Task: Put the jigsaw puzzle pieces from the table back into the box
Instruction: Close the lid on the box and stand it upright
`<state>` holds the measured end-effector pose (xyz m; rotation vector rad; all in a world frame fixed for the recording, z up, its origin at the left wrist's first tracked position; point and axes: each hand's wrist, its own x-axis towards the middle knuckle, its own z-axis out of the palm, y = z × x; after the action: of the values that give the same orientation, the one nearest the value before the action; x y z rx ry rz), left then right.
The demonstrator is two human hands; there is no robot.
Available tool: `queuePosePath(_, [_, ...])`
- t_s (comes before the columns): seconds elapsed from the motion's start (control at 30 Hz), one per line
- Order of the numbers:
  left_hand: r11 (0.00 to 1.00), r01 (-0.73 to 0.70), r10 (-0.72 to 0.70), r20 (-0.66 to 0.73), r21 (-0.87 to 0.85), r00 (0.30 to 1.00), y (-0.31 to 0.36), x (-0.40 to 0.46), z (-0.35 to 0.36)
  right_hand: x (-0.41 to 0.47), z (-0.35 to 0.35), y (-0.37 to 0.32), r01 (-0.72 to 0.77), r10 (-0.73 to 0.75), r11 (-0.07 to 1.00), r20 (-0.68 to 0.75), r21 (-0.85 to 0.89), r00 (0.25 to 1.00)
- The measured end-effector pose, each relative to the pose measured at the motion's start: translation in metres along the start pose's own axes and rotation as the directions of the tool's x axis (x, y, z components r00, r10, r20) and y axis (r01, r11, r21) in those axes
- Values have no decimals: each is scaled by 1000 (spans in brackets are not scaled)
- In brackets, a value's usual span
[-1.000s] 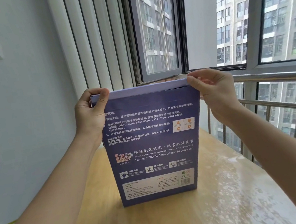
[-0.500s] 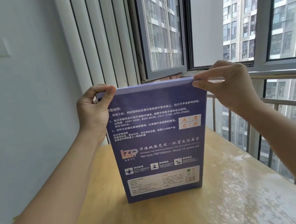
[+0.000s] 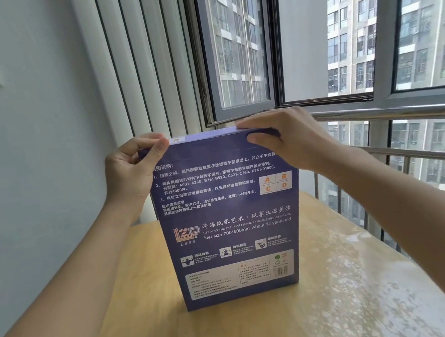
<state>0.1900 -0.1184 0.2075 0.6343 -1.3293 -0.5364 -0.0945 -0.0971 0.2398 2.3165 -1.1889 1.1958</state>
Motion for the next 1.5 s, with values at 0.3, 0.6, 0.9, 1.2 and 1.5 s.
queuePosePath(0.3, [998,60,-63,-198,-21,978,10,-23,20,-13,-5,-1,-249,378,804,-141,540,915])
queuePosePath(0.6, [989,82,-82,0,-120,997,40,-73,5,-75,-31,-28,-566,571,596,195,570,797])
queuePosePath(0.9, [758,639,-652,-192,-134,733,-57,-131,-47,-183,71,-112,-69,70,997,25,-45,997])
queuePosePath(1.2, [486,872,-845,-225,55,485,-92,-212,-28,-151,132,15,-635,631,772,131,-19,764])
queuePosePath(1.5, [540,825,-810,-163,169,563,-143,-260,75,-172,159,171,-914,778,266,493,305,390])
